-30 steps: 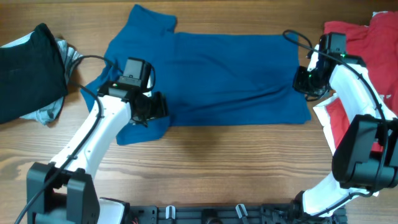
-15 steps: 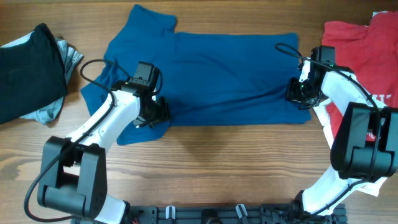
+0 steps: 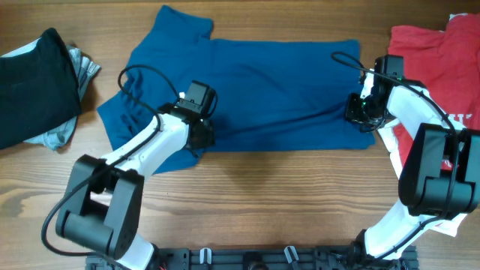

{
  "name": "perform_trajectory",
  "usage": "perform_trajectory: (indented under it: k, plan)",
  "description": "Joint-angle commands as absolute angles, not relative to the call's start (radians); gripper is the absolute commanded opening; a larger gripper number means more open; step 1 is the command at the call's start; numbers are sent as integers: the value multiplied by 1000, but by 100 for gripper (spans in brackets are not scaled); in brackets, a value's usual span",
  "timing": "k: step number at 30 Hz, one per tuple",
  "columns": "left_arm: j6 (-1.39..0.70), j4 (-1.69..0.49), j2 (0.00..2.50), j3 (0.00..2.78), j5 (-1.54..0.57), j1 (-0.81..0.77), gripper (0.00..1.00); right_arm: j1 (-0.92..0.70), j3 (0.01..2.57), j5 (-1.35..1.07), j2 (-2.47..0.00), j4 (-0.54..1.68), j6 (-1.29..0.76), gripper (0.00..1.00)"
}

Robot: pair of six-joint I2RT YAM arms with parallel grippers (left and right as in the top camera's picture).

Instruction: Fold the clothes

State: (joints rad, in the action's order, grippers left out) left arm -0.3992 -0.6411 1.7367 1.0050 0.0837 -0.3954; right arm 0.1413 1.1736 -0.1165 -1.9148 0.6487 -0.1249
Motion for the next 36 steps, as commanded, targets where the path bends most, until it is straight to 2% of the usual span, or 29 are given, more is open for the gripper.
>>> perform_trajectory:
  k: [1, 6, 18, 20, 22, 23, 24, 27, 30, 32, 34, 36]
  plan:
    - [-397, -608, 1739, 1003, 178, -395, 4, 134, 1164, -136, -1951, 641, -107, 21]
    - [-297, -569, 1713, 1136, 368, -392, 4, 134, 1164, -136, -1951, 641, -107, 21]
    - [-292, -308, 1771, 1152, 322, -342, 4, 134, 1164, -136, -1951, 641, -107, 21]
    - [-292, -282, 1782, 1152, 290, -342, 9, 134, 1164, -136, -1951, 643, -107, 21]
    - [-291, -284, 1783, 1152, 284, -342, 21, 134, 1164, -136, -1951, 643, -107, 21]
    - [-290, -290, 1783, 1152, 285, -342, 40, 134, 1164, -135, -1951, 643, -107, 21]
    - [-272, -306, 1781, 1152, 285, -339, 49, 134, 1164, -135, -1951, 643, -105, 21]
    - [-266, -447, 1733, 1158, 289, -310, 52, 134, 1164, -135, -1951, 641, -105, 21]
    - [-340, -690, 1624, 1164, 288, -238, 53, 134, 1164, -135, -1951, 640, -107, 21]
    - [-463, -844, 1568, 1163, 282, -167, 52, 134, 1164, -131, -1951, 643, -105, 21]
    - [-533, -910, 1562, 1163, 224, -117, 50, 134, 1164, -132, -1951, 644, -107, 21]
    - [-536, -917, 1579, 1157, 77, -85, 44, 134, 1164, -132, -1951, 643, -107, 21]
